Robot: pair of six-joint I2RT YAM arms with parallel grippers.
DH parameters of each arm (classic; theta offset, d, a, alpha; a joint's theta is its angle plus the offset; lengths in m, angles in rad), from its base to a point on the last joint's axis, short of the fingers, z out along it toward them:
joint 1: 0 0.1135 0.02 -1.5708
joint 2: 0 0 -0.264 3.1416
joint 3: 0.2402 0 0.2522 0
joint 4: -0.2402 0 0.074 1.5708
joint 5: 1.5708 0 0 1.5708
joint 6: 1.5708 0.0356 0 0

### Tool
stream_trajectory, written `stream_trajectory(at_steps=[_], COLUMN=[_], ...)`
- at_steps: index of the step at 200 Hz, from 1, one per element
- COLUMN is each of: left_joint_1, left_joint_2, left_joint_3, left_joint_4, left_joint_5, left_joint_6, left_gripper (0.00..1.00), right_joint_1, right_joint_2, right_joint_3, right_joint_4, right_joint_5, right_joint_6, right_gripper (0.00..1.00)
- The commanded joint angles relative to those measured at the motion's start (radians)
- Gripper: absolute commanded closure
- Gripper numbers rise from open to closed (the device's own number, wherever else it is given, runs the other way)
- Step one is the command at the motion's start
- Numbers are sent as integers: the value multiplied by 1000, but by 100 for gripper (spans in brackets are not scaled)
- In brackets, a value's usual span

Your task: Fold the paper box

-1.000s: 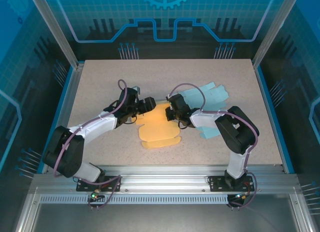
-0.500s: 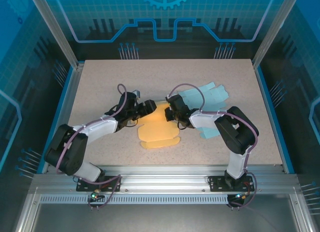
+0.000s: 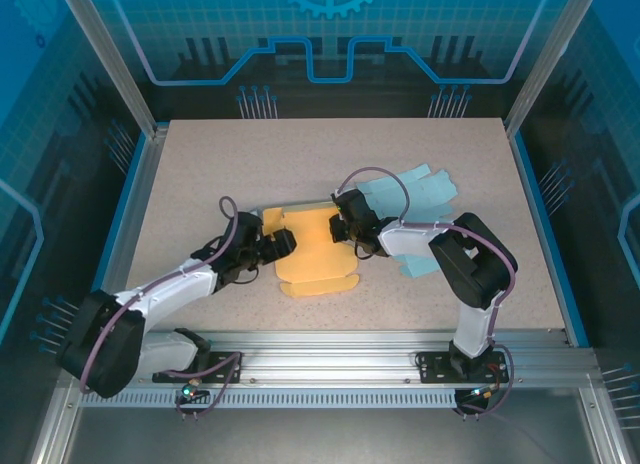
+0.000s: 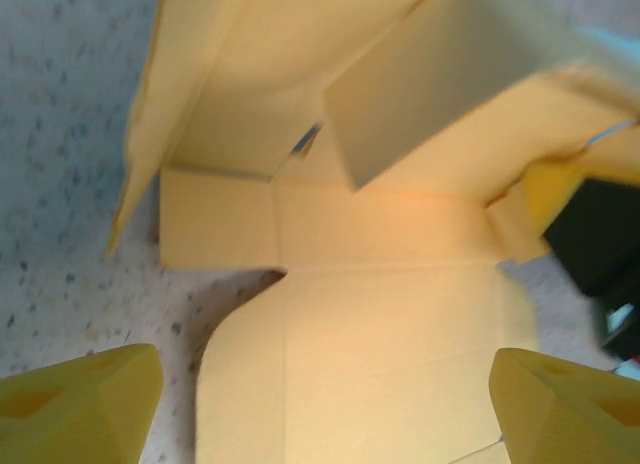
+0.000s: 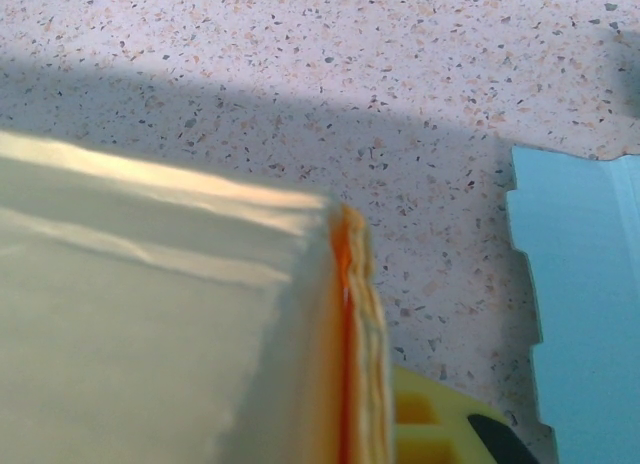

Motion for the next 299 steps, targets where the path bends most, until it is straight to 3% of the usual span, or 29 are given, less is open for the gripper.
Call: stream_trajectory(at_steps=[1, 128, 220, 299], left_joint_1=[-25, -36, -89, -109], left_joint_2=[42, 270, 256, 318], left_joint_3=[-11, 21, 32, 44], left_joint_4=[20, 324, 443, 507], left_joint_5=[-28, -119, -238, -162], left_joint_6=[-16, -33, 151, 147], left_gripper=[13, 8, 7, 14], right_joint_1=[18, 38, 43, 45], right_joint_2=[-28, -23, -12, -3], right_joint_3=[11, -2, -5, -1], right_joint_4=[4, 30, 33, 27], right_joint_5=[9, 12, 15, 11], right_joint_6=[16, 4, 10, 14], right_gripper=[97, 97, 97, 97])
